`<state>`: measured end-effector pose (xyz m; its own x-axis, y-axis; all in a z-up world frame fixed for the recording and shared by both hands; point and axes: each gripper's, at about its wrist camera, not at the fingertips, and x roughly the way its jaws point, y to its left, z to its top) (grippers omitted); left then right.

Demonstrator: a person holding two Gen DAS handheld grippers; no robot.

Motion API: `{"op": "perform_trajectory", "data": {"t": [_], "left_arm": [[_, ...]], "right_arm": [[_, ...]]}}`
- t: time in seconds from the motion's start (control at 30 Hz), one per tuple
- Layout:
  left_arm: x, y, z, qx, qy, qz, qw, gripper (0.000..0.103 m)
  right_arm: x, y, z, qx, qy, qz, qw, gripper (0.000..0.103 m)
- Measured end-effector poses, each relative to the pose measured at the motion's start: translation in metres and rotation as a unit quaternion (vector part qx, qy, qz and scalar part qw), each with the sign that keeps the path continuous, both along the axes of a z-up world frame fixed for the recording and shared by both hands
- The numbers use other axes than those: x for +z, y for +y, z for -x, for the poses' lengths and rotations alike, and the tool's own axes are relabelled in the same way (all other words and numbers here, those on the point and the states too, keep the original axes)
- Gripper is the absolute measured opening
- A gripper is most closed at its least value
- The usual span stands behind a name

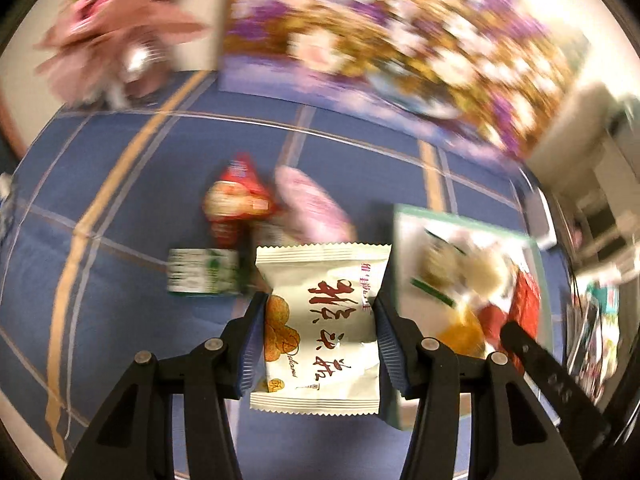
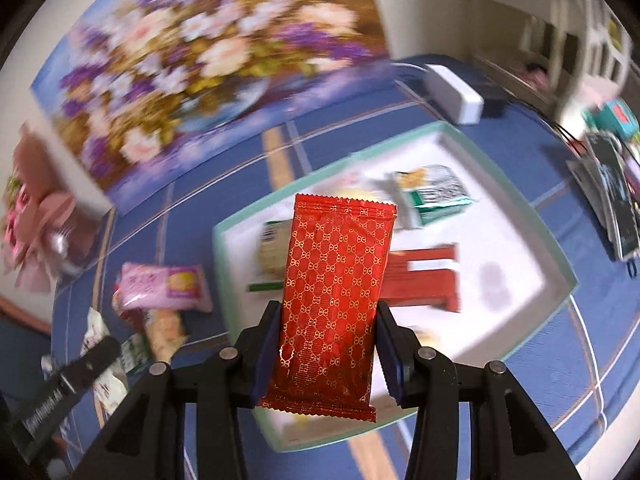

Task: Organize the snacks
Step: 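Carry the white pack and red packet over the white tray with both tools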

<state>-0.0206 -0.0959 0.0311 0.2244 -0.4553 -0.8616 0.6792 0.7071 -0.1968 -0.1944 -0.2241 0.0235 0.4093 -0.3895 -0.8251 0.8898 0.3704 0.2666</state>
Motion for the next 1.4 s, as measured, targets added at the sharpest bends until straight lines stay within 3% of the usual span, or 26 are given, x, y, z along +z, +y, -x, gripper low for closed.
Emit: {"op": "perform_trajectory", "data": {"t": [0.2,0.4,0.77,1.0,1.4], "left_arm": [[-0.017,-0.041,0.032,-0.059,-0.022,-0.022,0.9978,0.054],[-0.024,-0.07,0.036,-0.088,-0.021,-0.008,0.9959,0.054],[-0.059,-0.108,0.036,-0.111,0.037,-0.003,0.9931,0.054],[-0.078,-0.111,0.04,-0.116,0.073,-0.018,0.9904,0.054],[-0.078,-0.098,0.018,-0.1,0.091,0.005,0.9909,0.054]], "right_arm": [[-0.011,-0.02,0.026,-0.037,0.004,-0.011,0.999,0.048],[-0.022,-0.031,0.04,-0.054,0.004,-0.024,0.998,0.048],[-0.039,-0.047,0.048,-0.07,0.016,-0.037,0.997,0.048],[-0.047,-0.051,0.053,-0.077,0.018,-0.046,0.996,0.048],[-0.049,-0.052,0.05,-0.068,0.023,-0.055,0.996,0.048]]}}
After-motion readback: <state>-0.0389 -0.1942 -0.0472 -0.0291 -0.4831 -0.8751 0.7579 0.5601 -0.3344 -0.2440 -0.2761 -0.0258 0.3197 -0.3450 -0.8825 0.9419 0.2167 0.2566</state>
